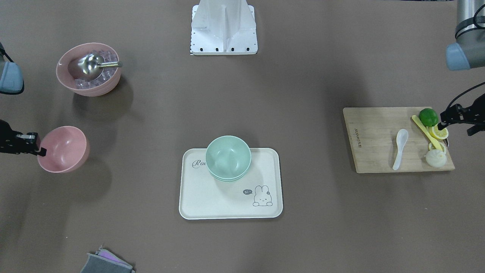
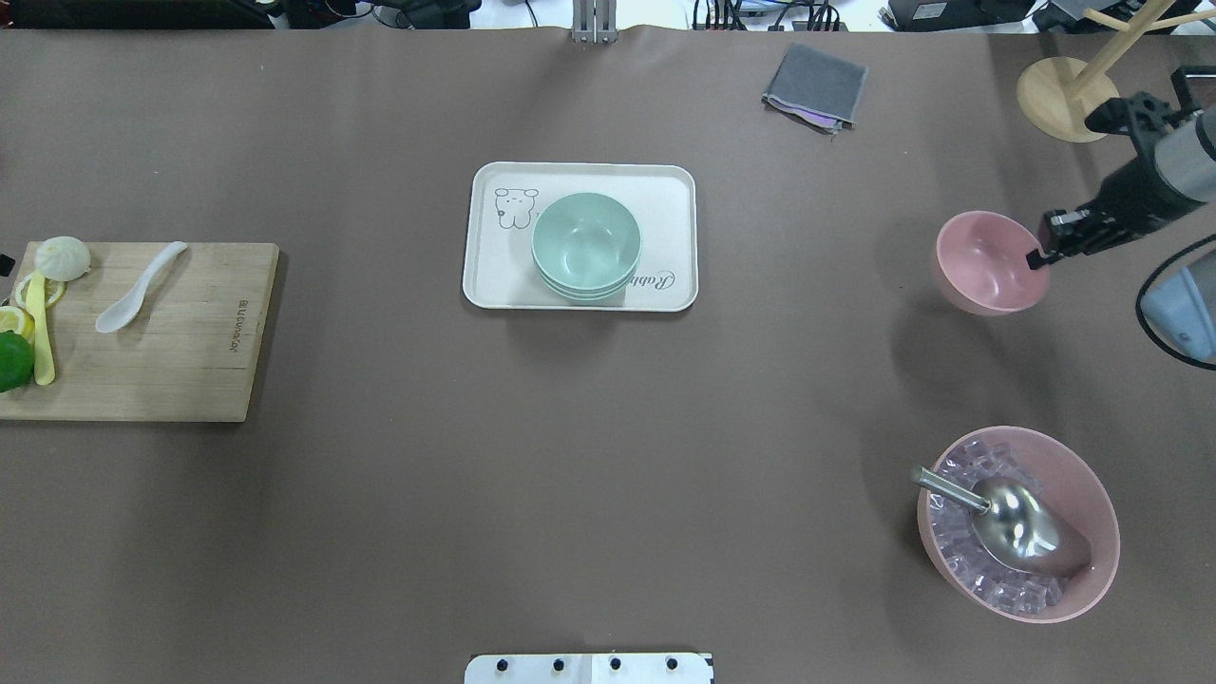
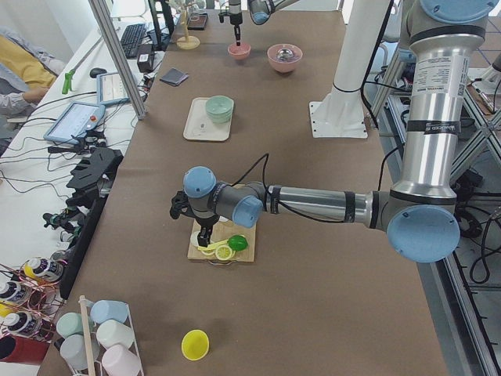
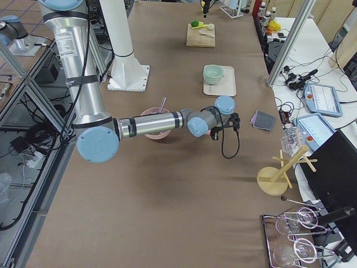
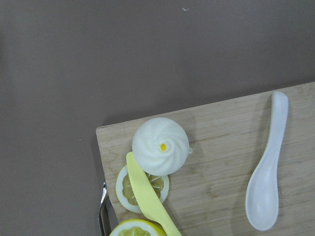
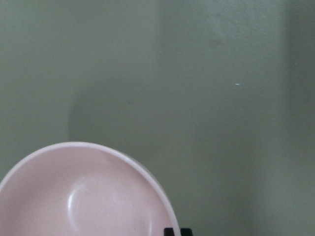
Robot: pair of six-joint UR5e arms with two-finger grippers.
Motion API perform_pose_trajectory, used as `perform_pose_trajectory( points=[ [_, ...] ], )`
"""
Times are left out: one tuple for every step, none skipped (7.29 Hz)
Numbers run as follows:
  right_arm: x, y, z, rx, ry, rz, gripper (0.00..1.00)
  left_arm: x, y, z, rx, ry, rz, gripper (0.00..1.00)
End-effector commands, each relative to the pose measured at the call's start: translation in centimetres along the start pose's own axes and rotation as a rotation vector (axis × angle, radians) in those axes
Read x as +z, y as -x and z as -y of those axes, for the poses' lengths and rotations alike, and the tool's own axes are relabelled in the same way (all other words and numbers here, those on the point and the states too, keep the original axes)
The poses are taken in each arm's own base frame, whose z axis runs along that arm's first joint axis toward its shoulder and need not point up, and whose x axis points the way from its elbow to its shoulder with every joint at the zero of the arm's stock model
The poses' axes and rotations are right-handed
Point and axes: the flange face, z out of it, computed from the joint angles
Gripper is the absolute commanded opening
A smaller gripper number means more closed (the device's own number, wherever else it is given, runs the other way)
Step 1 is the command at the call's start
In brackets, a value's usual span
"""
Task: Stack pink bowl on green and place spoon
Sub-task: 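Lift the pink bowl toward the tray while the left gripper reaches for the spoon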
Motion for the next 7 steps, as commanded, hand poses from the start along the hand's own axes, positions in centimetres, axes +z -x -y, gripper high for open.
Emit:
perform_pose_trajectory(
  points=[
    [0.7,15.2,1.6,0.134,-0.006,0.087,0.0,3.1,-1.9,1.3,0.085,-0.008,-0.004,0.91],
    [0.4,19.8,0.6,0.164,-0.016,0.111,0.0,3.8,-3.1,1.7,0.113,-0.006,-0.015,0.86],
    [0.5,23.8,-0.5,0.163,-0.039,0.122,0.0,4.4,-5.1,2.6,0.141,0.0,-0.031,0.82],
    [0.3,28.9,-0.4,0.191,-0.043,0.116,0.0,4.6,-6.1,3.0,0.146,0.002,-0.038,0.81],
    [1.6,33.1,-1.4,0.199,-0.045,0.086,0.0,5.2,-6.7,2.8,0.154,0.014,-0.041,0.81],
    [3.6,36.1,-2.7,0.202,-0.07,0.069,0.0,5.6,-7.5,3.4,0.165,0.017,-0.044,0.81],
    [4.4,36.9,-2.9,0.208,-0.082,0.06,0.0,6.0,-7.5,3.8,0.163,0.022,-0.045,0.8]
  ],
)
